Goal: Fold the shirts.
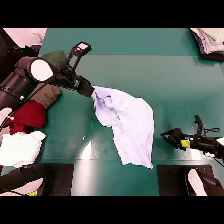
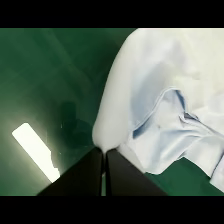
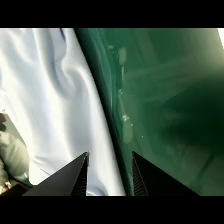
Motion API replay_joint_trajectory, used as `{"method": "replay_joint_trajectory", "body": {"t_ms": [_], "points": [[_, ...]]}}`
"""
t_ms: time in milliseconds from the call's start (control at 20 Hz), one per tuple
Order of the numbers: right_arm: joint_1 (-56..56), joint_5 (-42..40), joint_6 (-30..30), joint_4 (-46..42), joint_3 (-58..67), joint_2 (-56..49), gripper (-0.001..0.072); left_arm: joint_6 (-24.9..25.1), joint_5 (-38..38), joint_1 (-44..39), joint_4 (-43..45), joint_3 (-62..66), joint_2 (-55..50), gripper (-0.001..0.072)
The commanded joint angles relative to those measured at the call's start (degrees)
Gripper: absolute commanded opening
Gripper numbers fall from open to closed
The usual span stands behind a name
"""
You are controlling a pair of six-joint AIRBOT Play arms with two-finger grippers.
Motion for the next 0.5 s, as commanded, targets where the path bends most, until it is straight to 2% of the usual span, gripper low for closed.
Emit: {"method": "replay_joint_trajectory", "body": {"t_ms": [0,300,350,400,450], "points": [[5.92,-5.07,-2.14,0.28,2.03,-7.39,0.0312,-1.66,-0.07,0.02,0.04,0.07,0.04,0.0022],[22.97,-12.20,-1.92,0.26,10.64,-21.09,0.0306,-1.99,-1.53,0.02,0.31,0.07,0.04,0.0022],[25.31,-12.96,-1.92,0.22,12.46,-23.23,0.0271,-1.97,-1.70,0.02,0.66,0.07,0.07,0.0022],[27.08,-13.35,-1.97,0.02,14.38,-24.98,0.0112,-1.99,-2.03,0.02,1.68,0.07,0.20,0.0022],[28.06,-13.29,-1.95,-0.76,16.46,-26.16,0.0020,-2.12,-2.43,0.04,3.63,0.11,0.70,0.0021]]}}
